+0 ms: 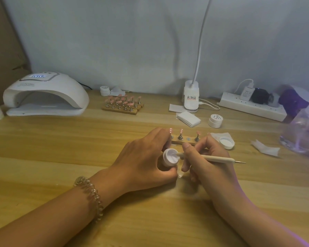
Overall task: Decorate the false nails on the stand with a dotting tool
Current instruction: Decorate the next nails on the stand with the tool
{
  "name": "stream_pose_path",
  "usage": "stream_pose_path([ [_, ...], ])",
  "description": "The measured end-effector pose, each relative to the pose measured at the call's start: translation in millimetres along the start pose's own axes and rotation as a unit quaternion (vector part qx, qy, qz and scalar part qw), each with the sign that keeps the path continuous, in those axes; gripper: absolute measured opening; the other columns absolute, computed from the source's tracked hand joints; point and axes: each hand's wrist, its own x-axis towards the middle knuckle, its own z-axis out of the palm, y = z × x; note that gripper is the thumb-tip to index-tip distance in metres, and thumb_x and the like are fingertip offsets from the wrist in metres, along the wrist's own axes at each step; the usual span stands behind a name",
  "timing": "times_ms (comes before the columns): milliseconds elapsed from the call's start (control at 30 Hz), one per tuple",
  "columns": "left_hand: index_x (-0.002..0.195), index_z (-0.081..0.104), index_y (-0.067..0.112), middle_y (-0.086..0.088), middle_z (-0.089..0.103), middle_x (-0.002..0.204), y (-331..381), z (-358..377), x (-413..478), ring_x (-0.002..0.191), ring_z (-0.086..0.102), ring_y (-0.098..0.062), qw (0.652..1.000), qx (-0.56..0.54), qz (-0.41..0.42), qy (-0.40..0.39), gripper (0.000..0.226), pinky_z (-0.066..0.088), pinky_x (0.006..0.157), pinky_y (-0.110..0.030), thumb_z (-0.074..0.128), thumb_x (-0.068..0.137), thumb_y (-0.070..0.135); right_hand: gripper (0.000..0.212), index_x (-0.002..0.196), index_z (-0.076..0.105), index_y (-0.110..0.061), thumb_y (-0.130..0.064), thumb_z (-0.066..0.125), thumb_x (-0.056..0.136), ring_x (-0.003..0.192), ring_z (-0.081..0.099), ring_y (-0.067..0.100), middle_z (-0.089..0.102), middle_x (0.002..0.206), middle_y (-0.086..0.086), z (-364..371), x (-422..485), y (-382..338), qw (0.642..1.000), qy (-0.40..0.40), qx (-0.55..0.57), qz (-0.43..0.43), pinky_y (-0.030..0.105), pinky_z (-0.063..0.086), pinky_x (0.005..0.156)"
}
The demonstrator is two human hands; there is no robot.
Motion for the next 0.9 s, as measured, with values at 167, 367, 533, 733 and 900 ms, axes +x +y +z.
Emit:
stream_pose_path([
  [167, 0.091, 0.035, 0.033, 0.012, 0.044, 0.083, -0.1, 0.2, -1.1, 0.062, 0.044, -0.010, 1.000, 0.010, -0.002, 0.003, 0.041, 0.028, 0.049, -0.022, 0.055, 0.068, 0.060, 0.030, 0.073, 0.044, -0.011, -0.021, 0.064, 0.094, 0.040, 0.044, 0.012, 0.061, 0.054, 0.011, -1.8, -0.7, -3.9, 0.998, 0.011, 0.053, 0.024, 0.019, 0.035, 0.040],
  [367, 0.087, 0.038, 0.032, 0.013, 0.050, 0.078, -4.2, 1.4, -0.4, 0.064, 0.047, -0.006, 0.997, 0.002, -0.062, 0.035, 0.039, 0.031, 0.052, -0.023, 0.055, 0.066, 0.061, 0.028, 0.073, 0.044, -0.015, -0.022, 0.064, 0.092, 0.037, 0.041, 0.011, 0.060, 0.053, 0.007, -4.0, 0.4, -9.0, 0.991, 0.021, 0.130, 0.021, 0.018, 0.034, 0.038],
  [533, 0.088, 0.043, 0.029, 0.012, 0.051, 0.079, -6.2, 3.7, 0.7, 0.070, 0.046, -0.009, 0.998, -0.003, -0.050, 0.037, 0.035, 0.033, 0.060, -0.021, 0.056, 0.070, 0.055, 0.024, 0.080, 0.050, -0.015, -0.030, 0.066, 0.089, 0.038, 0.046, 0.013, 0.065, 0.062, 0.008, -1.6, -0.3, -9.5, 0.994, -0.011, 0.105, 0.026, 0.018, 0.036, 0.038],
  [733, 0.090, 0.043, 0.026, 0.013, 0.050, 0.083, -23.4, 5.3, 6.1, 0.080, 0.048, -0.014, 0.985, 0.026, -0.157, 0.070, 0.033, 0.032, 0.074, -0.033, 0.051, 0.073, 0.053, 0.024, 0.086, 0.060, -0.016, -0.039, 0.065, 0.087, 0.041, 0.050, 0.012, 0.072, 0.072, 0.008, -4.8, 1.5, -10.7, 0.995, 0.016, 0.093, 0.030, 0.018, 0.040, 0.041],
  [900, 0.093, 0.044, 0.026, 0.013, 0.050, 0.091, -36.4, 6.8, 8.8, 0.087, 0.048, -0.016, 0.976, 0.008, -0.207, 0.063, 0.031, 0.031, 0.078, -0.032, 0.060, 0.077, 0.047, 0.019, 0.075, 0.062, -0.026, -0.043, 0.066, 0.084, 0.041, 0.050, 0.012, 0.072, 0.073, 0.010, -3.2, 1.7, -12.1, 0.995, 0.005, 0.089, 0.033, 0.017, 0.039, 0.041],
])
